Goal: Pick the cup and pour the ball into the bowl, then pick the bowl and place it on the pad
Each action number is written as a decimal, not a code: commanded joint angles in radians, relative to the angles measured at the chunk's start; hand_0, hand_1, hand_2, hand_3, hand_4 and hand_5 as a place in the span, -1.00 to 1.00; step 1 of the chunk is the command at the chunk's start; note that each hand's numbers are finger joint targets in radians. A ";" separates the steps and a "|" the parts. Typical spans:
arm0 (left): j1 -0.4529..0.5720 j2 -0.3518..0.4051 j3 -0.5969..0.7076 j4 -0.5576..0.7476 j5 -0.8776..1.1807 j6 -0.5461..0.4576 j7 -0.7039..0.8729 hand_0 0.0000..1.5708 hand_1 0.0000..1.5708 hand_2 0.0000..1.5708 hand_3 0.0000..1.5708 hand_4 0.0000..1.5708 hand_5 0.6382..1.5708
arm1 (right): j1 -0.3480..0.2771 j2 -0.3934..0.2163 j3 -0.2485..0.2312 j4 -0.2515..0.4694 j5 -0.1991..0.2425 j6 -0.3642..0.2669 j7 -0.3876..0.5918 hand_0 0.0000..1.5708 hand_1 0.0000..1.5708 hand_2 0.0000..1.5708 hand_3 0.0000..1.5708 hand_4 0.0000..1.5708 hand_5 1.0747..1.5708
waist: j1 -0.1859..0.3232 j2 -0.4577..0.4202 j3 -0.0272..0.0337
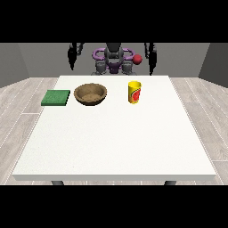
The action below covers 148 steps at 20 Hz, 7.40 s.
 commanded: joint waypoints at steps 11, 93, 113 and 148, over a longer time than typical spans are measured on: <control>-0.087 -0.091 -0.223 -0.245 0.009 0.308 0.343 -1.00 -1.00 -1.00 -1.00 -1.00 0.92 | 0.007 -0.069 -0.109 -0.148 -0.155 0.048 0.199 -1.00 -1.00 -1.00 -1.00 -0.25 0.96 | -0.025 -0.256 0.0124; -0.924 -0.093 -0.633 0.976 -1.192 0.475 0.509 -1.00 -1.00 1.00 0.76 0.04 0.96 | -0.286 -0.314 -0.369 0.411 -0.328 0.307 -0.004 -1.00 -1.00 -1.00 -0.70 -0.43 1.00 | -0.067 -0.137 0.0124; -0.986 -0.041 -0.821 0.974 -1.536 0.145 0.406 -0.42 -0.42 1.00 1.00 0.42 0.96 | -0.291 -0.303 -0.382 0.425 -0.347 0.298 -0.033 -1.00 -1.00 -1.00 -0.60 -0.40 1.00 | -0.058 -0.104 0.0147; -0.474 -0.092 -0.243 0.428 -0.487 0.498 0.047 -1.00 -1.00 -1.00 -1.00 0.07 0.82 | -0.323 -0.215 -0.358 0.353 -0.336 0.176 -0.044 -1.00 -1.00 -1.00 -0.77 -0.26 0.98 | 0.106 0.088 -0.0081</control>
